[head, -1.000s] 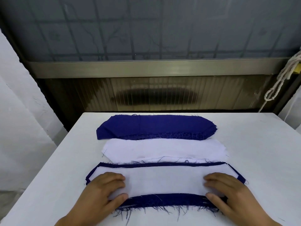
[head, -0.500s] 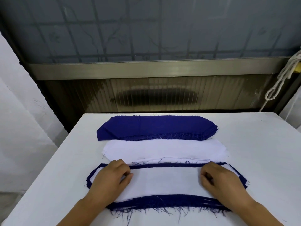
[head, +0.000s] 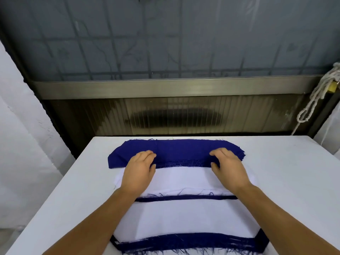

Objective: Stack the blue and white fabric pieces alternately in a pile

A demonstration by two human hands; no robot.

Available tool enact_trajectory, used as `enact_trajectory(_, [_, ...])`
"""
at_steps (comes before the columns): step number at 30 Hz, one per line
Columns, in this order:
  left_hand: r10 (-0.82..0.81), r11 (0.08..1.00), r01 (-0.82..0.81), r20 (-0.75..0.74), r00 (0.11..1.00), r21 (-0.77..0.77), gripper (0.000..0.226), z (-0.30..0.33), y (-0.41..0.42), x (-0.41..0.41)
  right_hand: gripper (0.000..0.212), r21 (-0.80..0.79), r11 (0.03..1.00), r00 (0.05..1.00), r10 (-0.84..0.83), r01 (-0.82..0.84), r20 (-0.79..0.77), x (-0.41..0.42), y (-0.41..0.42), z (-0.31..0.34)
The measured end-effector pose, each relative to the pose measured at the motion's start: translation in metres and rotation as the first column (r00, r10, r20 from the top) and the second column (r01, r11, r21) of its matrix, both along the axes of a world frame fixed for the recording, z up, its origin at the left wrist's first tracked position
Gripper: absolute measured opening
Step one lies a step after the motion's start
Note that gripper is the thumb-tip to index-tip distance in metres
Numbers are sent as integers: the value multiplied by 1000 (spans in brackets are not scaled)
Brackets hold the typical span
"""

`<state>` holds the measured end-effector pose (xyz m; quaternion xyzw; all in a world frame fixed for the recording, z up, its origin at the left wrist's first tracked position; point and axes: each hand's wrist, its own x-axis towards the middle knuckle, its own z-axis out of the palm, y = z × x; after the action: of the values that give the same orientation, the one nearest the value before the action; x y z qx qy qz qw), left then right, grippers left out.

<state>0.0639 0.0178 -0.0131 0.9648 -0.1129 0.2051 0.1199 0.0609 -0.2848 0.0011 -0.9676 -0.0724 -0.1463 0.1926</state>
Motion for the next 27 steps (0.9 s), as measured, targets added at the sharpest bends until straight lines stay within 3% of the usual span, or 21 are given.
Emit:
enact_trajectory(6, [24,1000,-24,-131,991,-2,51,-22,-1,23,47,73,997,999,27,-23,-47,24,6,-18])
enact_trajectory(12, [37,992,-36,-13,999,123,44,-27,-1,22,33,59,998,1000,-18,17,24,25,4,-36])
enact_trajectory(16, [17,978,-27,50,999,206,61,-22,-4,17,29,46,998,998,-39,37,52,24,3,-36])
enact_trajectory(27, [8,994,-24,146,989,109,41,-18,-5,14,17,62,992,984,-118,111,130,20,8,-29])
